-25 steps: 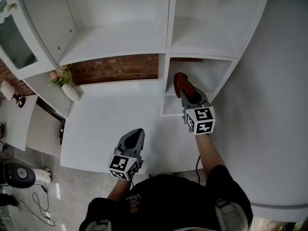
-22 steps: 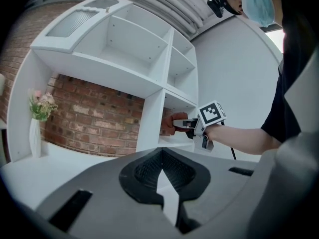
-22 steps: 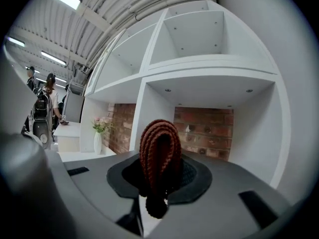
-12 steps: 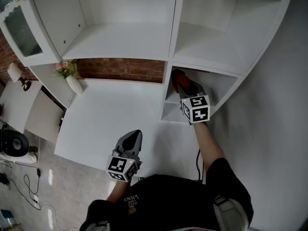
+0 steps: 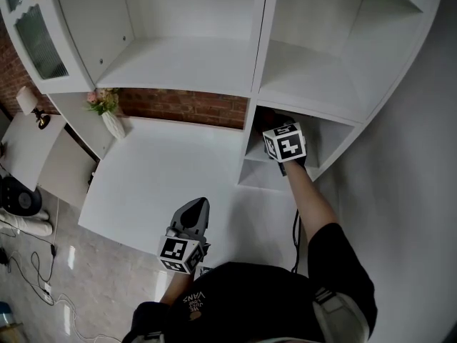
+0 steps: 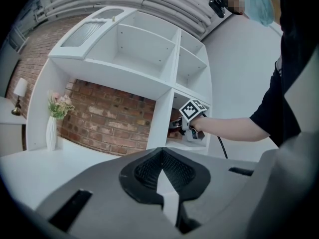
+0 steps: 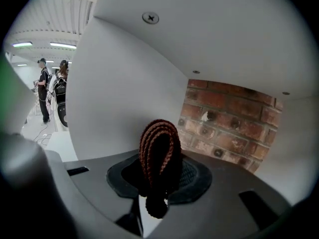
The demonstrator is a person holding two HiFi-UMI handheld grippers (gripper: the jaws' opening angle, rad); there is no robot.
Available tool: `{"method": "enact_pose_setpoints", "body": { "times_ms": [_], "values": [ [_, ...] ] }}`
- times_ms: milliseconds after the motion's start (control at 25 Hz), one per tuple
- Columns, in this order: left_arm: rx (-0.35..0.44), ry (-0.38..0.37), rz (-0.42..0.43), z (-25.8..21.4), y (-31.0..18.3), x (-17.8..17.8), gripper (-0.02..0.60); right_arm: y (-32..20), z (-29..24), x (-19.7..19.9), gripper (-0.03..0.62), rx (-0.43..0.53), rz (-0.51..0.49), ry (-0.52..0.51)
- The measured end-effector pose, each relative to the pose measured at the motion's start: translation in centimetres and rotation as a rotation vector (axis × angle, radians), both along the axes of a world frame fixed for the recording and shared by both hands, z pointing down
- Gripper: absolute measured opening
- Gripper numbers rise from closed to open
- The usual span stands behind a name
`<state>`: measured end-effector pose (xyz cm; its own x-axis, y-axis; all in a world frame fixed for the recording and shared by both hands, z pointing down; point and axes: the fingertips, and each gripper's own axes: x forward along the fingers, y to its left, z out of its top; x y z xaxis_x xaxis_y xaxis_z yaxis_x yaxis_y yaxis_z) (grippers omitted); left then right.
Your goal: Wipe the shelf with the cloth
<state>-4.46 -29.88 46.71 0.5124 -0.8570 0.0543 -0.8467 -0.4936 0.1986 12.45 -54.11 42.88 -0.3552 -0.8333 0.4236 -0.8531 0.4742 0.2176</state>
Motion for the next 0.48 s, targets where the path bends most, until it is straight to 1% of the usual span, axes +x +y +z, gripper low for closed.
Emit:
{"method": "enact_pose_setpoints", "body": {
  "times_ms": [240,480],
  "values": [
    [-0.006,0.012,-0.032,0.4,0.3,-0.9,0.008,-2.0,1.2,-0.3,0.087,-0.088,0.004,0.016],
    [-0.011,0.021,-0.041,0.7,0.3,-1.5,0.006,-2.5,2.8,-0.5,0.087,-0.139,0.000,0.051]
  ]
}}
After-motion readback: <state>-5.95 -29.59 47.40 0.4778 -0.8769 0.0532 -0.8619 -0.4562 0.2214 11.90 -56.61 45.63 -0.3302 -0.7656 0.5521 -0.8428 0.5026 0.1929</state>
